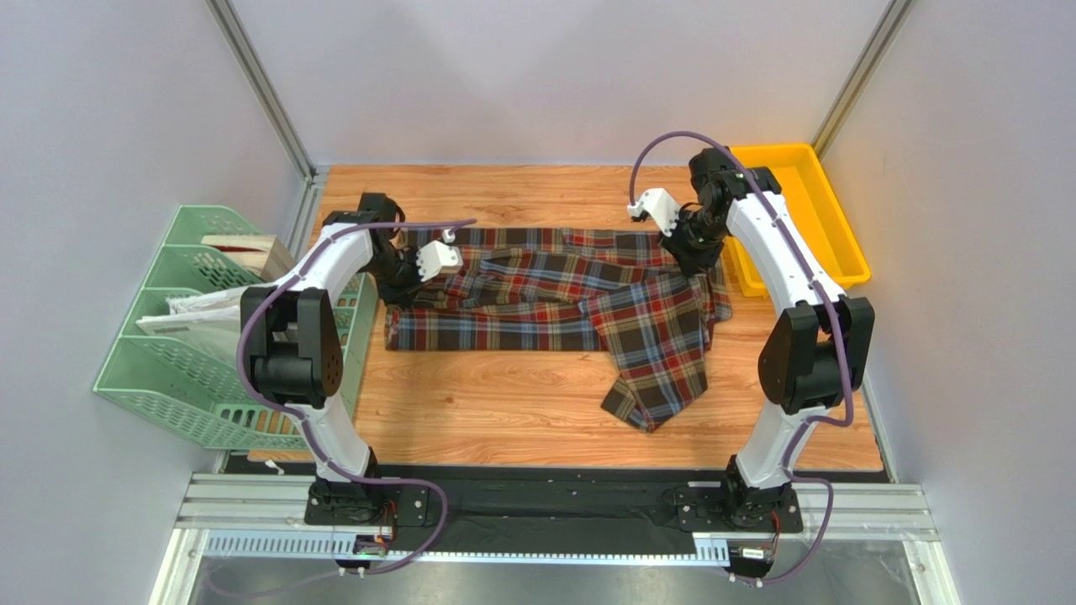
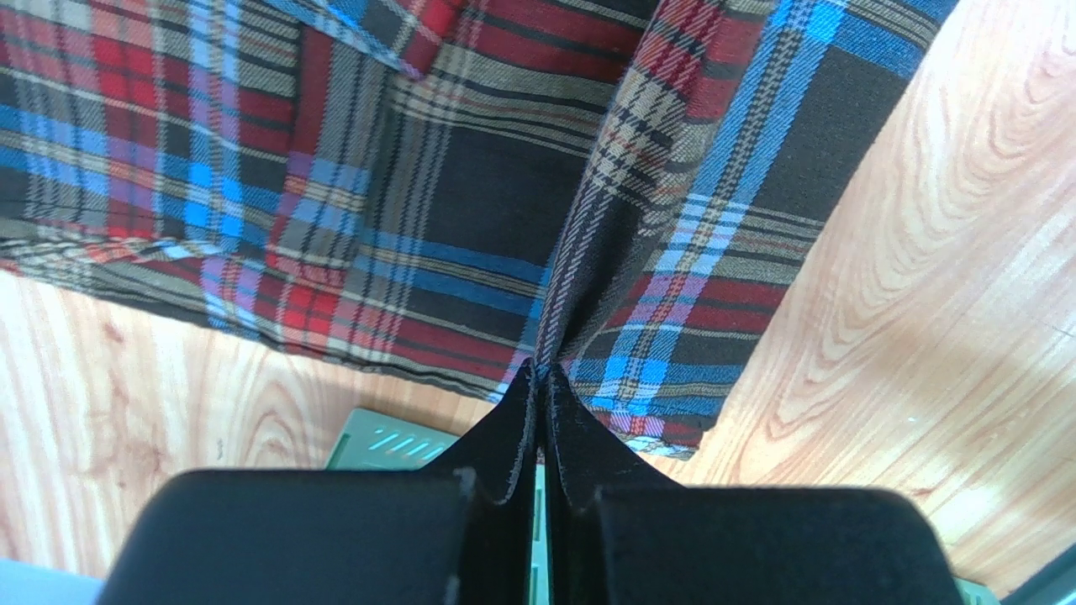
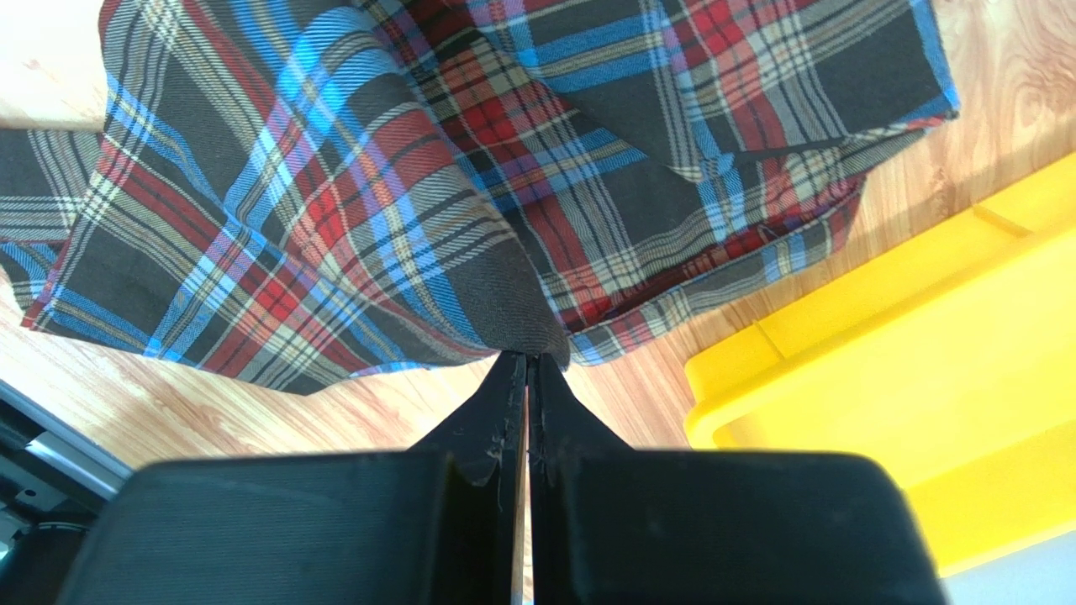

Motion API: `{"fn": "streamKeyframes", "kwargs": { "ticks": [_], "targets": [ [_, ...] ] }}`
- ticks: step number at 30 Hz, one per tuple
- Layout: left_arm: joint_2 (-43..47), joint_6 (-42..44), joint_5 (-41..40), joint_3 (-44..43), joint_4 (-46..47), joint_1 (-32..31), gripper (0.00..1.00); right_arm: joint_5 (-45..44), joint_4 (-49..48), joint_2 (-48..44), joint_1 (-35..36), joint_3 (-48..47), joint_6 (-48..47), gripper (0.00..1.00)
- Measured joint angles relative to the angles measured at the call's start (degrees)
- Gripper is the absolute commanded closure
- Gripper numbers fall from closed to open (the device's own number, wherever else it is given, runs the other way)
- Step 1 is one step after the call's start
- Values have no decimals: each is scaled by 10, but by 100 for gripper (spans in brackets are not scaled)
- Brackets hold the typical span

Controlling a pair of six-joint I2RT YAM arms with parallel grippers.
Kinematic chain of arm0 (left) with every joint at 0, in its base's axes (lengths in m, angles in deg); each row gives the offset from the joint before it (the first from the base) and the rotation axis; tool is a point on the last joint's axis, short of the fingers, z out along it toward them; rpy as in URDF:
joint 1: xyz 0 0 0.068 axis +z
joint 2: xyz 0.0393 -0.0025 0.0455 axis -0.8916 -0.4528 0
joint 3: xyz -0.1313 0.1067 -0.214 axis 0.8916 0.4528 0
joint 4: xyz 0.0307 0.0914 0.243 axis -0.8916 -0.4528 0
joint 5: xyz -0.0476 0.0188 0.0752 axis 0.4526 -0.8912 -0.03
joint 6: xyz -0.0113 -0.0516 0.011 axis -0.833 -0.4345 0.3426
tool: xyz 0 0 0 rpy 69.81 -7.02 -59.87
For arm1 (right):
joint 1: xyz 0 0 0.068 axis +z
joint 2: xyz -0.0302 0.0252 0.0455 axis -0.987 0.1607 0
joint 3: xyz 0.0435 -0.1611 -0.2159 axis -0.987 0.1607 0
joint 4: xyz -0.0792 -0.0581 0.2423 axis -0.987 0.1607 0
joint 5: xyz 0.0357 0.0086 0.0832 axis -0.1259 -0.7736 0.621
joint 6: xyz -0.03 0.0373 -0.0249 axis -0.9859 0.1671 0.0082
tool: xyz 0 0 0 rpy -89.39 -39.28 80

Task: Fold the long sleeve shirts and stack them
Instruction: Fold the shirt

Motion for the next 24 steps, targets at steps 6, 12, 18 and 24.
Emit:
{"fn": "streamKeyframes", "kwargs": {
  "ticks": [6, 12, 18, 24],
  "targets": [
    [0, -7, 3, -18, 1, 3, 100, 5, 1, 0, -12, -3, 0, 100],
    [0, -10, 6, -23, 2, 3, 100, 9, 2, 0, -14, -15, 0, 100],
    [0, -11, 5, -23, 3, 4, 100, 10, 2, 3, -14, -26, 0, 100],
    [-9, -12, 3, -23, 7, 6, 100, 10, 2, 21, -14, -42, 2, 100]
  ]
}}
